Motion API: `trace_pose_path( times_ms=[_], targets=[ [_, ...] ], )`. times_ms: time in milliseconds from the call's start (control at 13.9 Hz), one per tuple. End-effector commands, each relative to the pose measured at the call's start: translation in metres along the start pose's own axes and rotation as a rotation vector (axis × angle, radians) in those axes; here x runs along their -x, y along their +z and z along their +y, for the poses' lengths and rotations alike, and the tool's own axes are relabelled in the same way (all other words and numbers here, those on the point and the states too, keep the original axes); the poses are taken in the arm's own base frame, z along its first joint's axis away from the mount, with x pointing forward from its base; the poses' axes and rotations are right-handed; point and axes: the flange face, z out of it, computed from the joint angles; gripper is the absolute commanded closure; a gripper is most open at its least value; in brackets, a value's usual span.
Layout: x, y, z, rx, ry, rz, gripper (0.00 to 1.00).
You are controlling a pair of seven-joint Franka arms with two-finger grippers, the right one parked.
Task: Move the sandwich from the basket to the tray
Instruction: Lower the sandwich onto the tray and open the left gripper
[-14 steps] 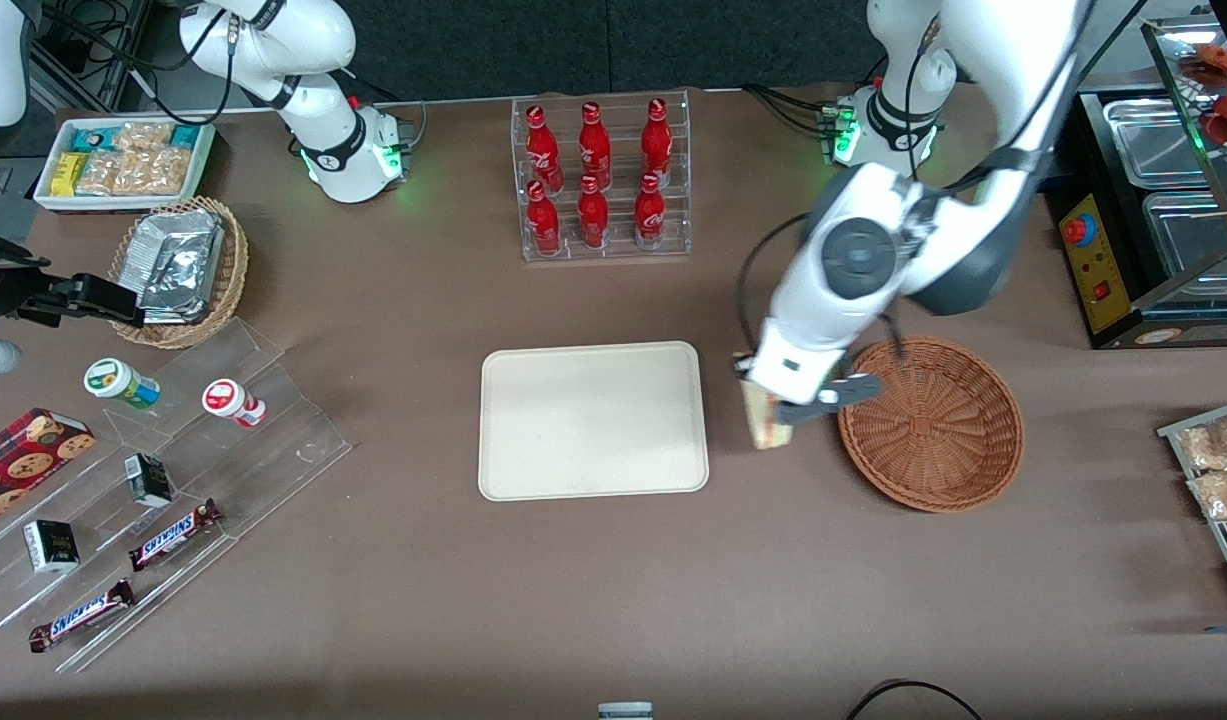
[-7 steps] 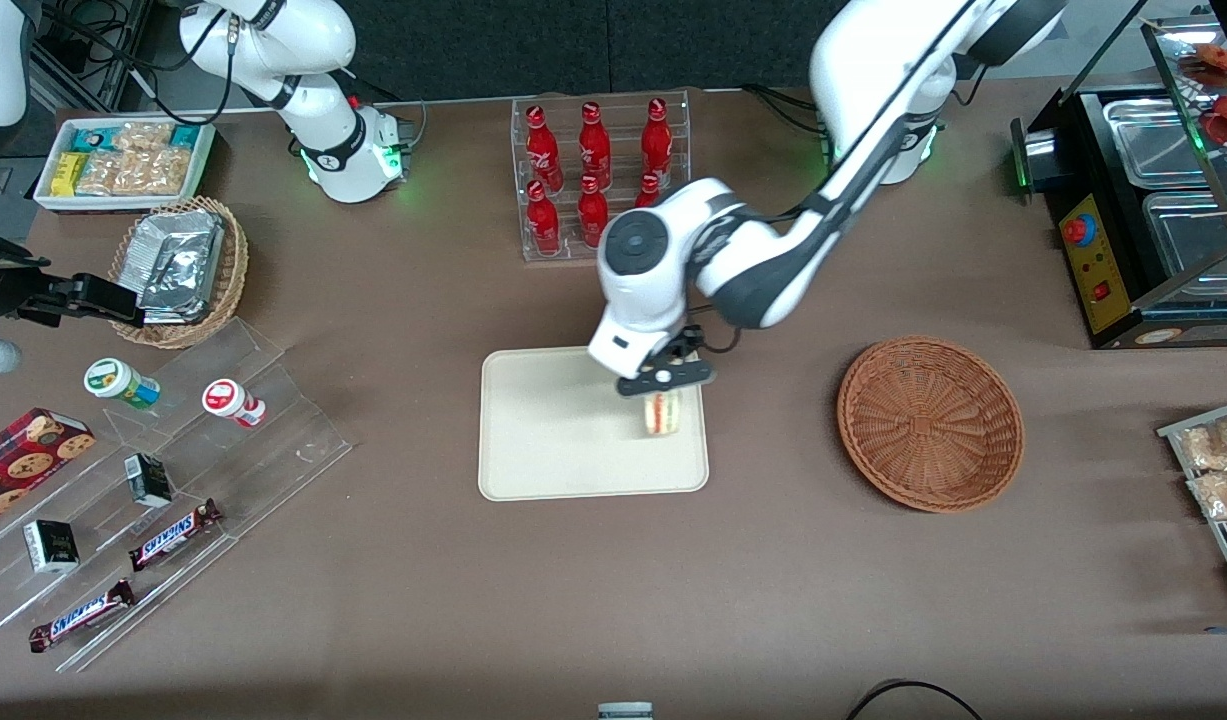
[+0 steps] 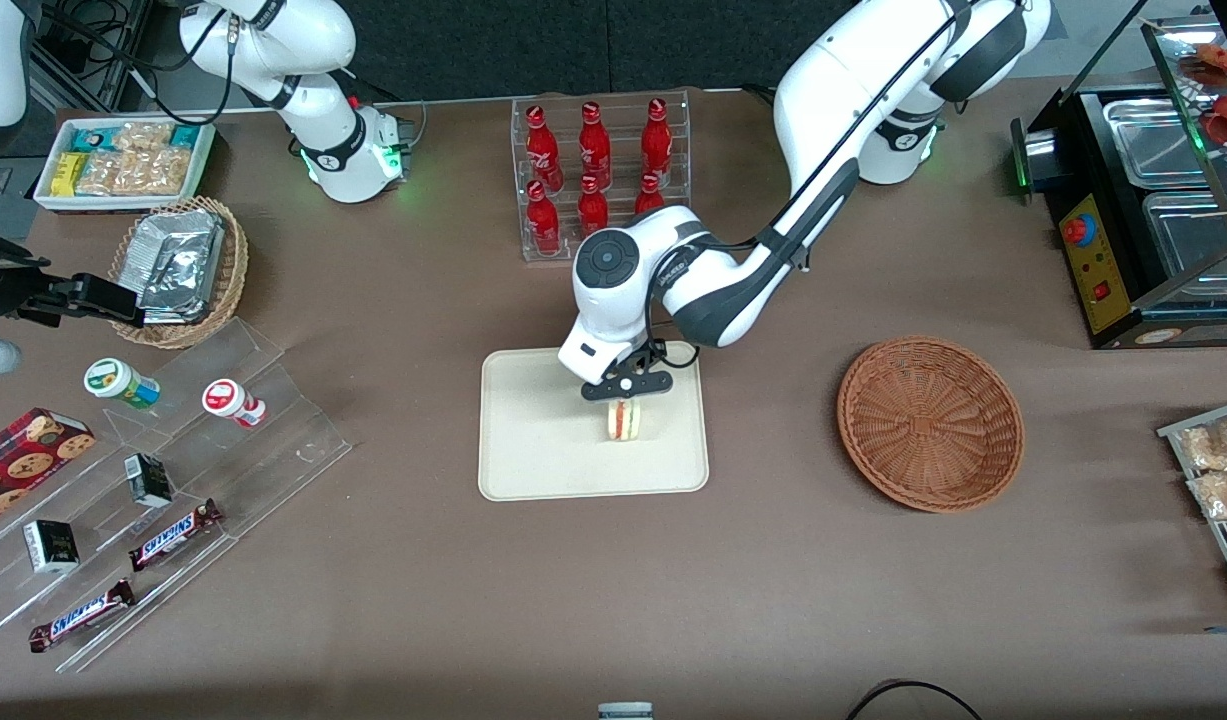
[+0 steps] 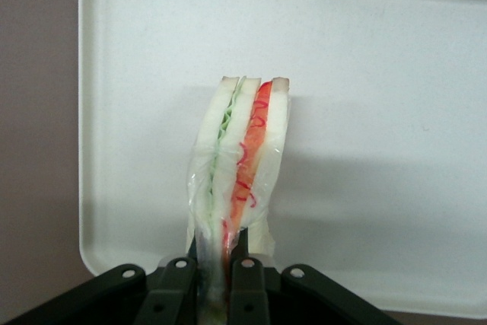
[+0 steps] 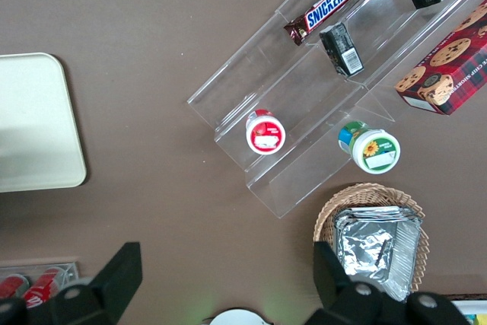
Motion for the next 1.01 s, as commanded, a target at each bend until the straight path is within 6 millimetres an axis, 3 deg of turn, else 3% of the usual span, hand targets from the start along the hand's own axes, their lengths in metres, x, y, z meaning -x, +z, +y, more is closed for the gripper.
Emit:
trace_pose_path(
  times_ms=[0,144,216,288,360,505,649,865,937],
  targets=[
    [-0.007,0.022,0.012,-0.022,-0.028,0.045,1.0],
    [-0.008,0.028,0.012,-0.022,-0.027,0.05,1.0],
    [-0.008,0.03,0.012,-0.027,-0.023,0.054,0.91],
    [-0.002,0.031,0.016,-0.027,-0.013,0.053,0.41],
    [-0.002,0.028,0.017,-0.025,-0.007,0.058,0.03],
    [-0.005,0.014,0.015,-0.02,-0.019,0.066,0.01],
    [-0.01,-0.024,0.008,-0.036,-0.049,0.082,0.01],
    [-0.015,-0.121,-0.015,-0.031,-0.171,0.103,0.01],
    [-0.035,-0.145,-0.044,-0.048,-0.241,0.097,0.01]
  ],
)
